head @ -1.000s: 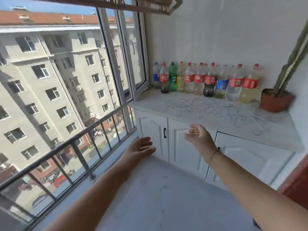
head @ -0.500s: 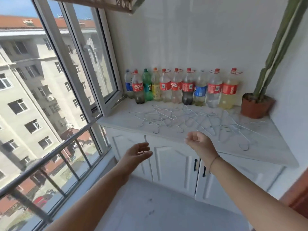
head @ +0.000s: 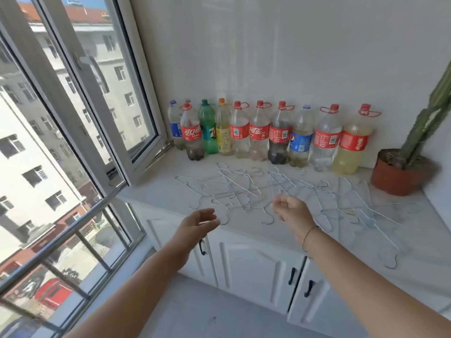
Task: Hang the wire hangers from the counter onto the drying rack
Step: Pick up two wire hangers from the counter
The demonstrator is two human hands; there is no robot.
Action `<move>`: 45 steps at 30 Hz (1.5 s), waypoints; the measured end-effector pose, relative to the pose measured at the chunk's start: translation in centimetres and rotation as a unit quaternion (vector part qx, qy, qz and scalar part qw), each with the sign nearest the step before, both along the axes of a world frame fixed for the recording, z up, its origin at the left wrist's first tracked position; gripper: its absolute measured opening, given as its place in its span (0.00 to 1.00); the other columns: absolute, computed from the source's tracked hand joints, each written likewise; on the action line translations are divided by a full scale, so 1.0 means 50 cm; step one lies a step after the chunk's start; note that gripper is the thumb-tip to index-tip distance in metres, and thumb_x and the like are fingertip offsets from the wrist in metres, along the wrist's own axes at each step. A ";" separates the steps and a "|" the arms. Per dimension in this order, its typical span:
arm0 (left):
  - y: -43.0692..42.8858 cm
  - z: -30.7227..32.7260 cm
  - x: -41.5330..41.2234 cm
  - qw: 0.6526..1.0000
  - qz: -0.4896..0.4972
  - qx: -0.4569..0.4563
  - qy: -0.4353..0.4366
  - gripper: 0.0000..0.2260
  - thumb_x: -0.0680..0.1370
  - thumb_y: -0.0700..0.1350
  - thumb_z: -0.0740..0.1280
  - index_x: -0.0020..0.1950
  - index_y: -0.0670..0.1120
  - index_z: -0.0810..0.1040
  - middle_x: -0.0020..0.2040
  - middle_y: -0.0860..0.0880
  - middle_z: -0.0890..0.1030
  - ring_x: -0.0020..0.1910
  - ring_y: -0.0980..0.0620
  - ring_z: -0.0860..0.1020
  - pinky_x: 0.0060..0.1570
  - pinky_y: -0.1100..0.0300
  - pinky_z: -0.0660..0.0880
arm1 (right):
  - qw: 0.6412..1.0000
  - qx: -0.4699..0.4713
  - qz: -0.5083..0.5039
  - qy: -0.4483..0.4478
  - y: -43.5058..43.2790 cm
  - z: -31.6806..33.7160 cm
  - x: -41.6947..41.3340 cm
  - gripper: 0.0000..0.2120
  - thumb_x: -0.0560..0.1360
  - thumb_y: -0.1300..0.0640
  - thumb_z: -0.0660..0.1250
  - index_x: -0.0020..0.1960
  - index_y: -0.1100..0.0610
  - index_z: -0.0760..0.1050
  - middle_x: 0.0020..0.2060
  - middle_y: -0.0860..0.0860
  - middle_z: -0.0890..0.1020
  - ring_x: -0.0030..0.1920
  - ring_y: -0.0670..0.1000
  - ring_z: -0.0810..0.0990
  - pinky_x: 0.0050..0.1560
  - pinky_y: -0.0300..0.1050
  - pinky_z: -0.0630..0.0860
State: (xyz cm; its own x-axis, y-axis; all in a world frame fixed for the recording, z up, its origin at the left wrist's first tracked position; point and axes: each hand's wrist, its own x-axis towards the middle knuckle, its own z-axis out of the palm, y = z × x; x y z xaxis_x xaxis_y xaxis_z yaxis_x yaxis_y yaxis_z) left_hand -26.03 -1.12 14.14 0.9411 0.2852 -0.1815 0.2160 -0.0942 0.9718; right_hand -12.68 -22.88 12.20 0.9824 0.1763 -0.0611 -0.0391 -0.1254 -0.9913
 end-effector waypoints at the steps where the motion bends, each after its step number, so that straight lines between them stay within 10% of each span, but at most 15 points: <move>1: 0.008 -0.006 0.021 1.000 0.003 -0.004 0.005 0.21 0.68 0.48 0.72 0.60 0.49 0.75 0.57 0.49 0.80 0.52 0.55 0.78 0.54 0.58 0.71 | 1.000 -0.001 0.003 0.004 0.009 -0.007 0.026 0.07 0.71 0.64 0.68 0.49 0.59 0.76 0.37 0.50 0.76 0.33 0.45 0.71 0.38 0.36 0.68; 19: 0.104 -0.157 0.475 0.986 0.125 -0.086 0.063 0.22 0.64 0.52 0.71 0.58 0.51 0.76 0.53 0.52 0.81 0.53 0.55 0.77 0.55 0.57 0.71 | 0.985 -0.087 0.083 0.123 0.189 -0.212 0.610 0.05 0.72 0.65 0.66 0.48 0.63 0.77 0.31 0.50 0.75 0.33 0.48 0.72 0.39 0.38 0.70; 22: 0.108 -0.186 0.508 0.982 0.142 -0.097 0.077 0.22 0.64 0.52 0.71 0.58 0.51 0.76 0.54 0.51 0.81 0.53 0.54 0.77 0.56 0.57 0.71 | 0.977 -0.121 0.111 0.138 0.215 -0.247 0.668 0.08 0.73 0.64 0.64 0.36 0.56 0.73 0.28 0.49 0.70 0.32 0.47 0.68 0.33 0.36 0.67; 45: 0.147 -0.312 0.508 0.948 0.200 -0.187 0.163 0.16 0.74 0.44 0.70 0.61 0.48 0.76 0.54 0.50 0.81 0.56 0.52 0.78 0.61 0.52 0.71 | 0.940 0.058 0.073 0.330 0.312 -0.319 0.731 0.12 0.78 0.63 0.58 0.37 0.58 0.71 0.20 0.50 0.69 0.16 0.43 0.65 0.21 0.29 0.59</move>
State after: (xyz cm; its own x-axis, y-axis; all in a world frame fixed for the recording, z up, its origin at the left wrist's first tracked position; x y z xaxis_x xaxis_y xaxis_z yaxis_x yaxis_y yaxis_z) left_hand -0.62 6.22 -1.47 0.6479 0.4657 -0.6028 0.4562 0.3965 0.7967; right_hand 23.88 -7.28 -3.73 0.7029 0.3489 -0.6199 -0.6403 -0.0694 -0.7650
